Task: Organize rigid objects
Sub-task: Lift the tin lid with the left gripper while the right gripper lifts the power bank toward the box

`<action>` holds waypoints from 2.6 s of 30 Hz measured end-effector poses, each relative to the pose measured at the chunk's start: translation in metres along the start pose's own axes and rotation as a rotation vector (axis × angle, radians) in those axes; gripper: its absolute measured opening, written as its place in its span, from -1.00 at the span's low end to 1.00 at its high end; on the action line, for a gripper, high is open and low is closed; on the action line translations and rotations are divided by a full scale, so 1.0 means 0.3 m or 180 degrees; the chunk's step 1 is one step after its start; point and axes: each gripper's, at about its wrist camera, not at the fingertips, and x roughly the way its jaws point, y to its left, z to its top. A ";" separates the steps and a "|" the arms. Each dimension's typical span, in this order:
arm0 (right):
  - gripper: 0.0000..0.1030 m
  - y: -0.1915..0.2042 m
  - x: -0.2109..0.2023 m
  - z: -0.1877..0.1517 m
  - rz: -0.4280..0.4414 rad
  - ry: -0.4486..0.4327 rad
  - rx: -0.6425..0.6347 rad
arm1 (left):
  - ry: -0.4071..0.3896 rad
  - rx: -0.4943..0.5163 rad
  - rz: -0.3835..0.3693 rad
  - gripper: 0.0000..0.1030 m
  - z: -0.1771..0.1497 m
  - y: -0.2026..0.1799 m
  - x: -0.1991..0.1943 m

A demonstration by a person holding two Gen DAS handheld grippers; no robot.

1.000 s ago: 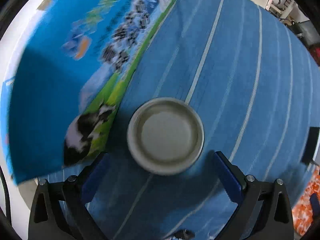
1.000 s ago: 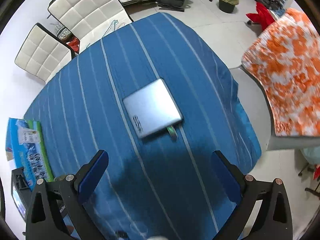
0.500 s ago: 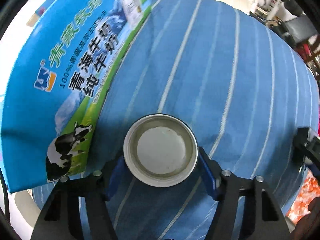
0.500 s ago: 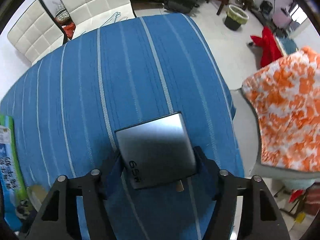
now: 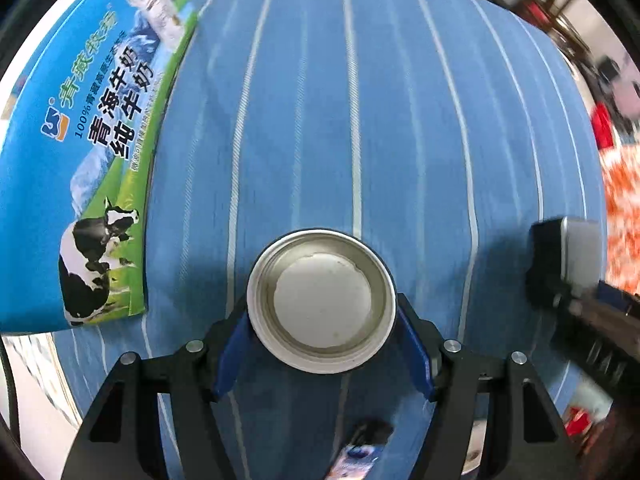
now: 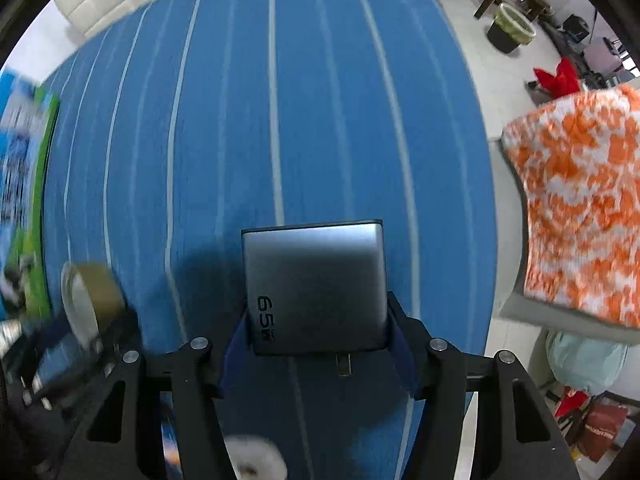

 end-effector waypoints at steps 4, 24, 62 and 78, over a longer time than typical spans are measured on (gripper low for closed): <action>0.25 -0.005 0.001 -0.066 -0.0066 -0.0069 0.0056 | -0.0008 0.0131 -0.0021 0.26 -0.034 -0.003 -0.003; 0.20 0.061 -0.039 -0.080 -0.0164 -0.0350 0.0128 | -0.0147 0.0296 -0.0012 0.22 0.042 0.143 -0.048; 0.19 0.336 -0.599 -0.300 0.0274 -0.1523 0.0124 | -0.1125 0.0355 -0.0504 0.22 -0.078 0.636 -0.645; 0.19 1.017 -0.836 -0.324 0.0824 -0.1808 -0.0368 | -0.1596 -0.0033 -0.0061 0.22 -0.048 1.205 -0.830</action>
